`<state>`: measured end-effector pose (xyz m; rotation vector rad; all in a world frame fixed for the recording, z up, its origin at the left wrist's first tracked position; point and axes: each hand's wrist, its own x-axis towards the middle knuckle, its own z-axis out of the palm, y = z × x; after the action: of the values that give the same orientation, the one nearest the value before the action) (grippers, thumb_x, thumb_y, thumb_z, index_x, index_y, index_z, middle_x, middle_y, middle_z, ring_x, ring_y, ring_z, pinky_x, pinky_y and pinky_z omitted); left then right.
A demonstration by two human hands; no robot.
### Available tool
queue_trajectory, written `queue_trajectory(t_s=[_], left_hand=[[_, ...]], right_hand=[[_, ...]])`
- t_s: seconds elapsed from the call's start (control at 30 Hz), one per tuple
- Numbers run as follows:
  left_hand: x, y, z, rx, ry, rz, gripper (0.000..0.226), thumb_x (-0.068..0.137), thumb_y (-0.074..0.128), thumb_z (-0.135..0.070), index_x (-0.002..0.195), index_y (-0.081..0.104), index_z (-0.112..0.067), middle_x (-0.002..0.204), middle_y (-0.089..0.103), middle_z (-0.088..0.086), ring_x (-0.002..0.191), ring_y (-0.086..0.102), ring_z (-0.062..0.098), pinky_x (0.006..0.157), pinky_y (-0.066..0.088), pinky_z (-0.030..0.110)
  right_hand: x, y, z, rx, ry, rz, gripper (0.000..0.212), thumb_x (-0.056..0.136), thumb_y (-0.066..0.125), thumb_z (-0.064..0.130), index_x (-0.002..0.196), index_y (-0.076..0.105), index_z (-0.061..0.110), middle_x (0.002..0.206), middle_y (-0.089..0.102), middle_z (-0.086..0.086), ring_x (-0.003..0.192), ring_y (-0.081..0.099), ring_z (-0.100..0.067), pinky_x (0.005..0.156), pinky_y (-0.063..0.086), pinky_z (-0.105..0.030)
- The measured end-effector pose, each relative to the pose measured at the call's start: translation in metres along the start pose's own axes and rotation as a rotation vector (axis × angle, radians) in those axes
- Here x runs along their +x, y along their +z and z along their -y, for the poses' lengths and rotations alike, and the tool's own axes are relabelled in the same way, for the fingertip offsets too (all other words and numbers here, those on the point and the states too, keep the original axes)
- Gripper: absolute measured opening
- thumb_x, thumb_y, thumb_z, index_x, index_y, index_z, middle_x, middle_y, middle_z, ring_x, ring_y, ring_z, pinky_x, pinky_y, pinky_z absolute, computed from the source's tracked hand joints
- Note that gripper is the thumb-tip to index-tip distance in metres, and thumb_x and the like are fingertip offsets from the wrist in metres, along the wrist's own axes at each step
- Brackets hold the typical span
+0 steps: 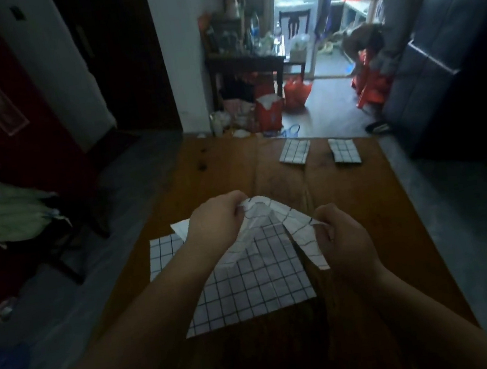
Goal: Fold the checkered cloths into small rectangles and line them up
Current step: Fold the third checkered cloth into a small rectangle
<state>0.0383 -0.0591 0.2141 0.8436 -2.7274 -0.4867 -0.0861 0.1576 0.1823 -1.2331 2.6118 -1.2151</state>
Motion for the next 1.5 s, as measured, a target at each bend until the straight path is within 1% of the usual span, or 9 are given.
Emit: queue_trajectory(t_s=[0.23,0.43,0.67,0.77,0.9,1.03,1.17,1.33,1.5], left_hand=[[0.003,-0.010,-0.025,-0.105,0.008,-0.155,0.021,0.105,0.049,-0.035,0.116,0.067,-0.032,0.087,0.072,-0.007,0.075,0.066,0.012,0.068,0.058,0.040],[0.009,-0.018,-0.038,-0.388,-0.037,-0.124,0.023,0.105,0.053,-0.033,0.116,0.072,-0.028,0.102,0.074,-0.011,0.092,0.067,0.006,0.082,0.058,0.035],[0.007,-0.032,-0.039,-0.638,-0.017,-0.089,0.019,0.104,0.056,-0.018,0.110,0.074,-0.019,0.103,0.072,-0.008,0.095,0.068,0.008,0.080,0.053,0.026],[0.006,-0.038,-0.037,-0.623,0.037,-0.063,0.020,0.103,0.057,-0.014,0.110,0.074,-0.019,0.102,0.072,-0.012,0.092,0.066,0.000,0.078,0.050,0.020],[0.000,-0.042,-0.031,-0.661,0.113,-0.006,0.021,0.103,0.056,-0.011,0.113,0.074,-0.016,0.106,0.073,-0.008,0.098,0.069,0.004,0.082,0.053,0.020],[-0.009,-0.044,-0.022,-0.698,0.172,0.023,0.021,0.102,0.057,-0.007,0.111,0.076,-0.010,0.106,0.075,-0.003,0.098,0.070,0.007,0.083,0.053,0.017],[-0.015,-0.048,-0.009,-0.693,0.171,0.008,0.024,0.100,0.058,-0.003,0.111,0.077,-0.012,0.106,0.076,-0.005,0.101,0.070,0.007,0.085,0.052,0.017],[-0.019,-0.054,0.007,-0.658,0.068,-0.006,0.022,0.102,0.058,-0.014,0.116,0.074,-0.018,0.111,0.074,-0.009,0.103,0.068,0.005,0.089,0.053,0.024],[-0.021,-0.062,0.005,-0.694,0.056,-0.030,0.034,0.094,0.067,-0.004,0.118,0.066,-0.028,0.111,0.070,-0.008,0.100,0.066,-0.001,0.079,0.049,0.006]], right_hand=[[0.001,-0.009,0.009,-0.042,-0.112,0.107,0.009,0.097,0.056,0.034,0.104,0.052,0.036,0.094,0.052,0.023,0.084,0.054,0.005,0.065,0.039,-0.015],[0.013,-0.022,0.015,0.020,-0.171,0.212,0.033,0.101,0.044,0.044,0.129,0.058,0.032,0.119,0.053,0.022,0.109,0.054,0.001,0.089,0.050,-0.025],[0.059,-0.030,0.012,-0.004,-0.127,0.113,0.025,0.100,0.058,0.014,0.124,0.064,0.017,0.115,0.055,0.012,0.105,0.052,-0.002,0.084,0.034,-0.006],[0.086,-0.021,0.007,-0.138,-0.169,0.182,0.036,0.098,0.056,0.025,0.132,0.060,0.014,0.129,0.061,-0.002,0.121,0.053,-0.013,0.096,0.033,-0.019],[0.096,-0.013,0.016,-0.068,-0.220,0.247,0.057,0.088,0.064,0.039,0.142,0.048,0.033,0.144,0.053,0.008,0.136,0.046,-0.013,0.112,0.042,-0.037],[0.092,0.002,0.024,-0.023,-0.302,0.234,0.038,0.090,0.072,0.021,0.126,0.063,0.028,0.122,0.063,0.014,0.118,0.057,-0.008,0.100,0.048,-0.029],[0.084,0.008,0.030,0.003,-0.312,0.259,0.010,0.094,0.068,0.023,0.100,0.067,0.031,0.088,0.062,0.023,0.086,0.058,0.005,0.078,0.044,-0.017],[0.081,0.005,0.045,0.026,-0.311,0.247,0.014,0.094,0.068,0.023,0.088,0.063,0.034,0.080,0.067,0.010,0.075,0.064,-0.005,0.068,0.052,-0.018],[0.076,-0.004,0.057,-0.032,-0.371,0.227,0.013,0.096,0.065,0.023,0.089,0.064,0.034,0.072,0.061,0.018,0.071,0.061,0.001,0.061,0.045,-0.011]])
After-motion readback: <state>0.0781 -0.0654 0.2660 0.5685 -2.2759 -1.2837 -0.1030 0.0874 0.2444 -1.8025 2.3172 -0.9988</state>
